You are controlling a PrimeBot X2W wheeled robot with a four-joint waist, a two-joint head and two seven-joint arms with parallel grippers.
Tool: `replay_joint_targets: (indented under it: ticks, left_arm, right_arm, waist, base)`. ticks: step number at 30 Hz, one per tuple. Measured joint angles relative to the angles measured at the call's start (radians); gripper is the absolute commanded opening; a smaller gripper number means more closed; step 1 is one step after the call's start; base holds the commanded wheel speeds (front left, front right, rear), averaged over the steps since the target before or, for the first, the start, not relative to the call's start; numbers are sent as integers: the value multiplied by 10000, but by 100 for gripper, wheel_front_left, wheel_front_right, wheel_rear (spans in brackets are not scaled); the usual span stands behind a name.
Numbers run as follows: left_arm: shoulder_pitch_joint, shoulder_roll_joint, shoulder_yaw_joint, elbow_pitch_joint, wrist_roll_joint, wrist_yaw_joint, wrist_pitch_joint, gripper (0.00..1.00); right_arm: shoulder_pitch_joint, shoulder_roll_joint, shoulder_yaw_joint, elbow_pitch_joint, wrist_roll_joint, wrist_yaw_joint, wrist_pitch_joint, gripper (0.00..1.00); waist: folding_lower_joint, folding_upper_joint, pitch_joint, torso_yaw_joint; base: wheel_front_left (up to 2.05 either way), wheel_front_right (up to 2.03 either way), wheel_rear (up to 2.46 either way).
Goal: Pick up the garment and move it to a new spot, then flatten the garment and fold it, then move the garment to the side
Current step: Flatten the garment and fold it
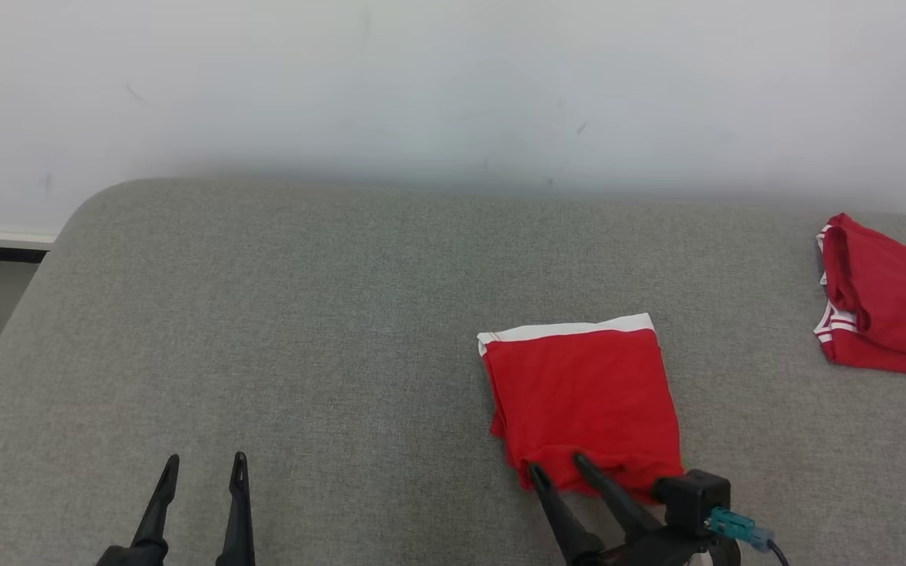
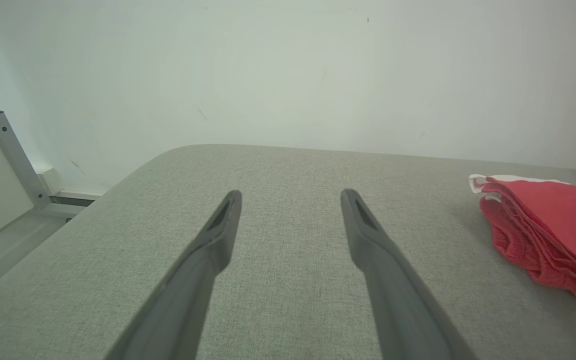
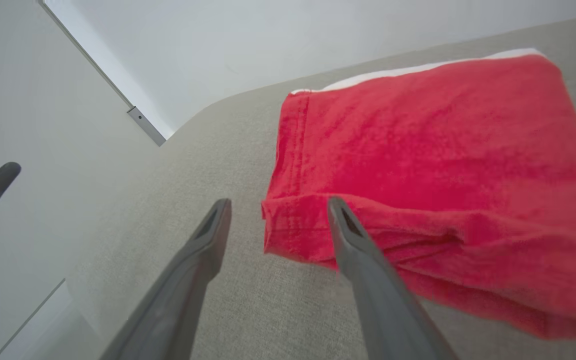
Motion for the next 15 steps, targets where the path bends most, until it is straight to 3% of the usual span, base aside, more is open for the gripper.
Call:
replay_joint_targets:
  ticks: [6,15]
  left_arm:
    - [59,0,159,-48,36,0,0,100]
    - [207,10,337,-192,117,0,0,100]
  right_arm:
    - [130,-130,-522,-633,-284,0,-742,100]
    - [547,-86,-2096,-1444,-1551,0,-1225,100]
  waist:
    - [0,0,-91,-159]
    - [0,0,-203,-641]
  base:
    - [0,0,0]
    - [0,0,0]
